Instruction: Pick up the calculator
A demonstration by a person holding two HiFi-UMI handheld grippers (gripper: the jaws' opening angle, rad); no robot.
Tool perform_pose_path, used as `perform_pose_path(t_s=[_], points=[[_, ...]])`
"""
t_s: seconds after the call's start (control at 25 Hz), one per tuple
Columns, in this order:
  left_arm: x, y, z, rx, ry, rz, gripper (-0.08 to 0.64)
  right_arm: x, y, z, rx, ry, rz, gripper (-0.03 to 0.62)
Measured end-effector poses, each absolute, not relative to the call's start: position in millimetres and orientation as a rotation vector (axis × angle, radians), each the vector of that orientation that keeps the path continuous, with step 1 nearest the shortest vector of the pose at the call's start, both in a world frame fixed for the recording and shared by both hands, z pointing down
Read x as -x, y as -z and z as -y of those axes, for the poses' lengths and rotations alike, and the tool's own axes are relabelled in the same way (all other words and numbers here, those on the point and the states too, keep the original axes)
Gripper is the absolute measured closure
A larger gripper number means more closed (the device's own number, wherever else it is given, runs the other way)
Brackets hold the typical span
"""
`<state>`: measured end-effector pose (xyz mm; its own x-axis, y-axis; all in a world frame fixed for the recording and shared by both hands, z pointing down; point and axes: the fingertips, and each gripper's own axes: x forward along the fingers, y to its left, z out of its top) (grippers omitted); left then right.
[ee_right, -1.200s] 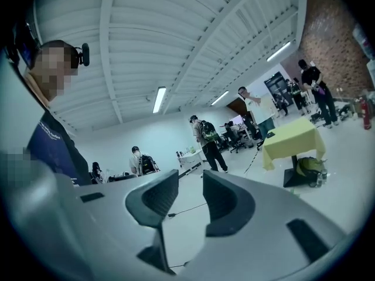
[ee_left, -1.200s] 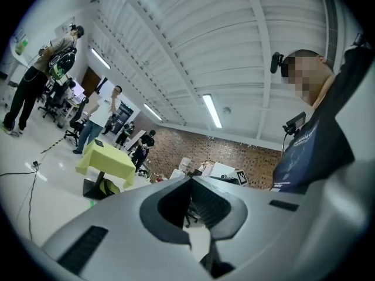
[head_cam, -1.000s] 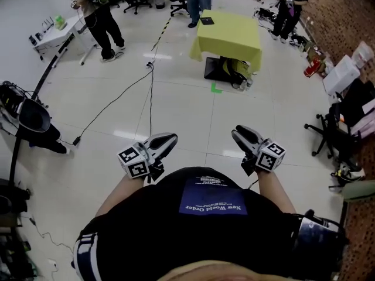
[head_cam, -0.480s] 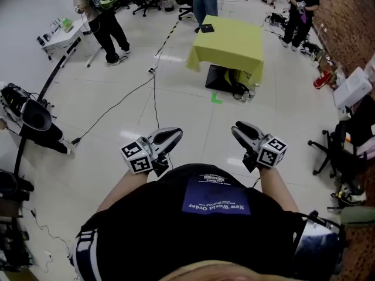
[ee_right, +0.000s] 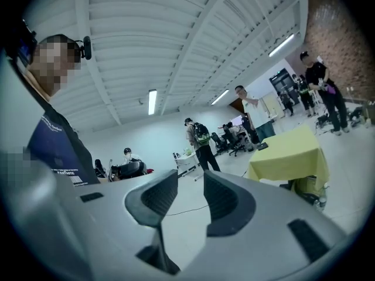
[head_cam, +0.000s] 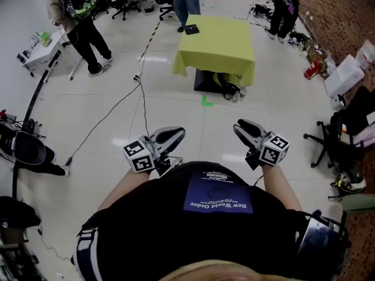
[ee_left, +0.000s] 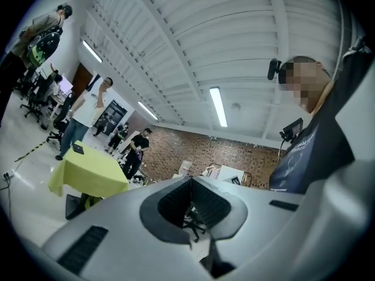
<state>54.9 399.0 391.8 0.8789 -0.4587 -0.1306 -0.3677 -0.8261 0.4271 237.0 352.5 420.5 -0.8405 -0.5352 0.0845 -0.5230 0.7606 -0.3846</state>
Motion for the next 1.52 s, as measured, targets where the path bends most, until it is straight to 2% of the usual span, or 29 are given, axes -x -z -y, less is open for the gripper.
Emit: perform_pose_path(t_s=[0.48,0.68,0.92,1.12,1.52], points=[[60.2,-397.6,-227.4,-2.721,0.258,0.485,0.554,-135.8,-406.6,-191.7,1.050,0.595,-2.847,0.482],[75.4,-404.6,-168.4,-2.667,0.274,0.517,0.554,-124.4,-417.3,-134.9,1.060,0.652,-2.865,0.482],[55.7,-422.2,-97.0,-2.643,0.242,0.571,0.554,-146.6,-438.6,-56.0,1.018,0.686,-2.858,0.482],[17.0,-402.6,-14.9,-2.643,0.253,0.686,0.553,-180.5,-436.3,42.0,0.906,0.690,-2.908,0.481],[-43.5,-380.1,101.7,-2.625,0.241,0.822,0.554,-216.2,-418.7,191.9,0.696,0.660,-3.011,0.428]])
